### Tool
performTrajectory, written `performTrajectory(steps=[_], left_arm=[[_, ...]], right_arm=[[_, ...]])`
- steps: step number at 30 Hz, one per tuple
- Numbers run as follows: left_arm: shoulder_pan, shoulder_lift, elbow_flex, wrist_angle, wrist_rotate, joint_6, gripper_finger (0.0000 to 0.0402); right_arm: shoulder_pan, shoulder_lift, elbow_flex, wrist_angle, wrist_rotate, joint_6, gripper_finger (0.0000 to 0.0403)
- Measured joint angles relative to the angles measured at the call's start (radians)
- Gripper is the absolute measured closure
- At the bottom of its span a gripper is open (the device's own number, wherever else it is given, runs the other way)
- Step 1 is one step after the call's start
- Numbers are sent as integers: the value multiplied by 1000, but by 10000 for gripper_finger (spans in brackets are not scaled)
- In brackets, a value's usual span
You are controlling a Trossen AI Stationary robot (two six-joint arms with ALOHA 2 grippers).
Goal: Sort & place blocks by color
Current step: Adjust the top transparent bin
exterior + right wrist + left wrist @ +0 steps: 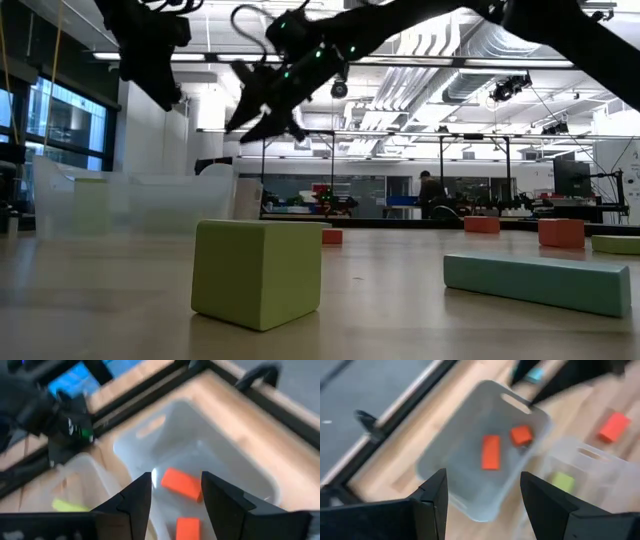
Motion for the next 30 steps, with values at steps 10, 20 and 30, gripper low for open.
performTrajectory(steps=[10, 20, 30], left_arm=[[-136, -56, -103, -11, 58, -135, 220], [-339, -148, -117, -64, 58, -425, 220], [-637, -134, -117, -60, 23, -749, 220]], right_arm=[[-22, -111, 1, -4, 147, 1, 240], [-52, -163, 1, -23, 126, 0, 240], [-79, -227, 1, -126, 87, -6, 240]])
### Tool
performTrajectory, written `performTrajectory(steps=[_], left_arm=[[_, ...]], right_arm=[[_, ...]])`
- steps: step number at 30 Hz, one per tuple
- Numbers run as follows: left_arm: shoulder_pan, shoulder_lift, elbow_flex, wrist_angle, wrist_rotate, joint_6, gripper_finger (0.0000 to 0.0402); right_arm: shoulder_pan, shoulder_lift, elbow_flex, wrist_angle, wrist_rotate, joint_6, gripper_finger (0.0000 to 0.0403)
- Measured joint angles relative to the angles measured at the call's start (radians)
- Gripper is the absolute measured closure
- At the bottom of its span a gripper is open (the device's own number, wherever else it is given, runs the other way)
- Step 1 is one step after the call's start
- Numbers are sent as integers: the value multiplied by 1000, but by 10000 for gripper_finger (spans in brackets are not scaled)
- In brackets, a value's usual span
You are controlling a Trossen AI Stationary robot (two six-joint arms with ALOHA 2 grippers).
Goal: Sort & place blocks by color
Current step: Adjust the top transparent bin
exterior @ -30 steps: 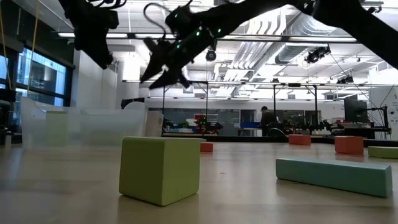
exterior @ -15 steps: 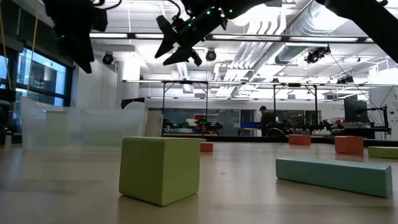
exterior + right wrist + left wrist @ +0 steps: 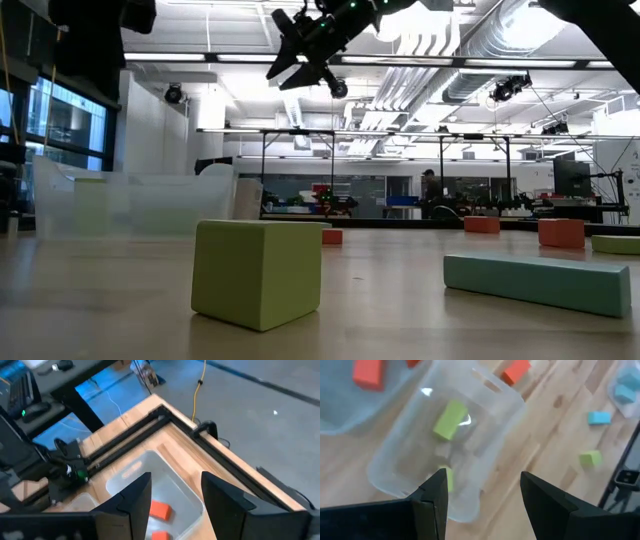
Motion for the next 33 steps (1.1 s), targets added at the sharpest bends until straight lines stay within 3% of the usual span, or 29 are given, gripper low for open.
performTrajectory(steps=[9, 15, 33], left_arm=[[-321, 66, 0, 1, -61, -182, 220], [-473, 149, 0, 8, -76, -243, 220], [-635, 494, 0, 55, -175, -188, 220]], right_arm=[[-14, -10, 0, -57, -13, -2, 240], [-14, -10, 0, -103, -16, -2, 240], [-14, -10, 0, -147, -16, -29, 240]])
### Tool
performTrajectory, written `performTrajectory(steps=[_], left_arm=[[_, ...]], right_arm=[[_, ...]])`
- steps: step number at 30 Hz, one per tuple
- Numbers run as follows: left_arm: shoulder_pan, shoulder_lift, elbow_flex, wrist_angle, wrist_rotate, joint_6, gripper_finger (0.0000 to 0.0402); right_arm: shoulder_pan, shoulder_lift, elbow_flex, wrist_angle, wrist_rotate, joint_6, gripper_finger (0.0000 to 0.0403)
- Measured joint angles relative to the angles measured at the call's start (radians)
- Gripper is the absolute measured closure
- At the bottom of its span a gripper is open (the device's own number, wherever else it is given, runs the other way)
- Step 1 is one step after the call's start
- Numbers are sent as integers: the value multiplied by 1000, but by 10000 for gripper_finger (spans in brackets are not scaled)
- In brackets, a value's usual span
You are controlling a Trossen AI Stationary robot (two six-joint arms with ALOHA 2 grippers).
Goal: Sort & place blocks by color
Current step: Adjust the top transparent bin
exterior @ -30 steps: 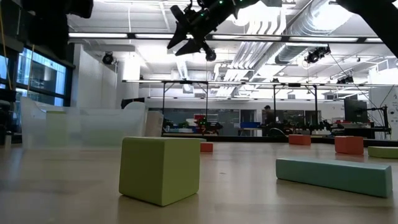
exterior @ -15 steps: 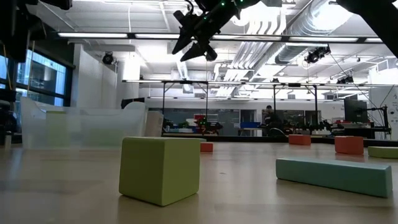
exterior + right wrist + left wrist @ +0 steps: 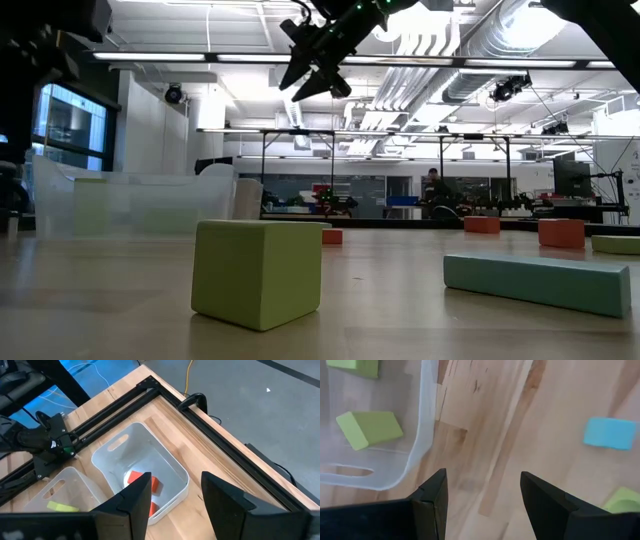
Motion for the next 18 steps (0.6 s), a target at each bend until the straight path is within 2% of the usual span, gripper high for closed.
performTrajectory(steps=[6, 18], left_arm=[[3, 55, 0, -28, -69, 5, 220], [87, 89, 0, -108, -85, 70, 220]], right_arm=[[0, 0, 0, -7, 0, 0, 240], [0, 0, 0, -18, 0, 0, 240]])
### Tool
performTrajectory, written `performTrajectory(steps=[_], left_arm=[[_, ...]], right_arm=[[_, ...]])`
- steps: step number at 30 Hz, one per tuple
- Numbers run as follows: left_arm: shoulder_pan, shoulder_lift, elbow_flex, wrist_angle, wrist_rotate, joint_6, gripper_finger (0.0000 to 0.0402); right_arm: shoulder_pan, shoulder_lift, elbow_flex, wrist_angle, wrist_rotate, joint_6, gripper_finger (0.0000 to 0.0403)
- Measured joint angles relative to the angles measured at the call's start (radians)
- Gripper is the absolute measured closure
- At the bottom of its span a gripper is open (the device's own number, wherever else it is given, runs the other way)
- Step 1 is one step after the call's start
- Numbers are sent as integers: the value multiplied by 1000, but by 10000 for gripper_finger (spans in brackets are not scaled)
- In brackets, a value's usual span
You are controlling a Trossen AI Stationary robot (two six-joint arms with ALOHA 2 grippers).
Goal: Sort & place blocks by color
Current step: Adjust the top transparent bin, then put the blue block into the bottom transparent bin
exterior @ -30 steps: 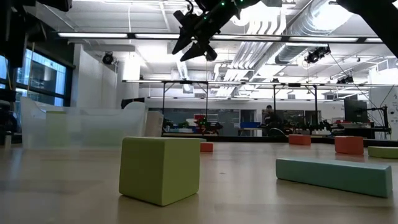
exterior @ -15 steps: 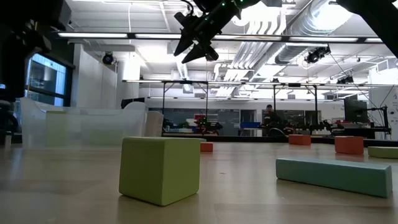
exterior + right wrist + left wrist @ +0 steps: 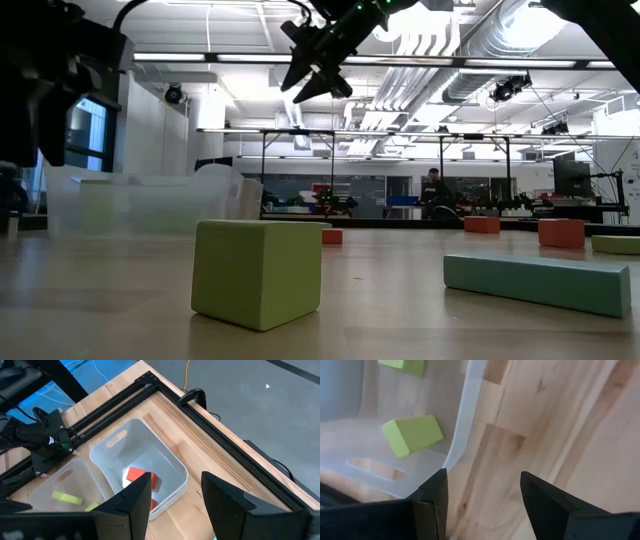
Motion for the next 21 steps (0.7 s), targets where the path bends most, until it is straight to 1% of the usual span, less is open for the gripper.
performTrajectory(steps=[5, 9, 12, 16, 21], left_arm=[[28, 0, 0, -62, -6, 20, 220], [40, -15, 0, -55, -5, 25, 220], [38, -28, 2, -47, 7, -1, 220], [30, -82, 16, -48, 31, -18, 220], [34, -175, 30, -47, 15, -55, 220]], right_arm=[[0, 0, 0, -9, 0, -26, 240], [0, 0, 0, -17, 0, -26, 240], [0, 0, 0, -29, 0, -26, 240], [-5, 0, 0, -39, -1, -26, 240], [-16, 0, 0, -50, -45, -18, 240]])
